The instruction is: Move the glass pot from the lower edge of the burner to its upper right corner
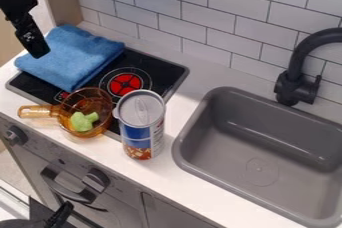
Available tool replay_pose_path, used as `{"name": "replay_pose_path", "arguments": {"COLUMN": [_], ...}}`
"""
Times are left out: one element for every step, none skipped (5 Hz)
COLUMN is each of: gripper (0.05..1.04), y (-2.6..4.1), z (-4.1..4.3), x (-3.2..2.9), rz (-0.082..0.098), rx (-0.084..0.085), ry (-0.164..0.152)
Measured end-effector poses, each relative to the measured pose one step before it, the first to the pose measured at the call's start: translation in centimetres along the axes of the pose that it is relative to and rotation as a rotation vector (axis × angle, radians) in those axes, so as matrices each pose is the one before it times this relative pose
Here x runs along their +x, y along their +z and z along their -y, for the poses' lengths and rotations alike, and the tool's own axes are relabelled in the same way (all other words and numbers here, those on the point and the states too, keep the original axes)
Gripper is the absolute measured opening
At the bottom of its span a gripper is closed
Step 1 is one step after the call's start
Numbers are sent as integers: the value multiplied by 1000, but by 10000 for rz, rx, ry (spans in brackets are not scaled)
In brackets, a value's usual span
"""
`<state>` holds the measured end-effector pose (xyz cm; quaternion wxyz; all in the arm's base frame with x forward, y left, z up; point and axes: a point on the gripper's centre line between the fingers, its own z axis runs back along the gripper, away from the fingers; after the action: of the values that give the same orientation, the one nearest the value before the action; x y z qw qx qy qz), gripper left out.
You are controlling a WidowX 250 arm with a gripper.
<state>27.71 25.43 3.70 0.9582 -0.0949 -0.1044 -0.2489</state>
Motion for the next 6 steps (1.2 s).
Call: {"name": "replay_pose_path", "arguments": {"gripper": [1001, 1001, 1001, 1001, 1001, 1001], "y": [-1543, -2451, 200, -25, -1269, -1110], "z": [455, 2327, 1342, 258, 635, 501], "x": [-520, -2185, -736, -302, -493, -452], "rz": [-74, -241, -280, 17, -161, -177], "rx": [-403, -237, 208, -117, 160, 261], "ry": [65, -1174, -665, -170, -154, -181]}}
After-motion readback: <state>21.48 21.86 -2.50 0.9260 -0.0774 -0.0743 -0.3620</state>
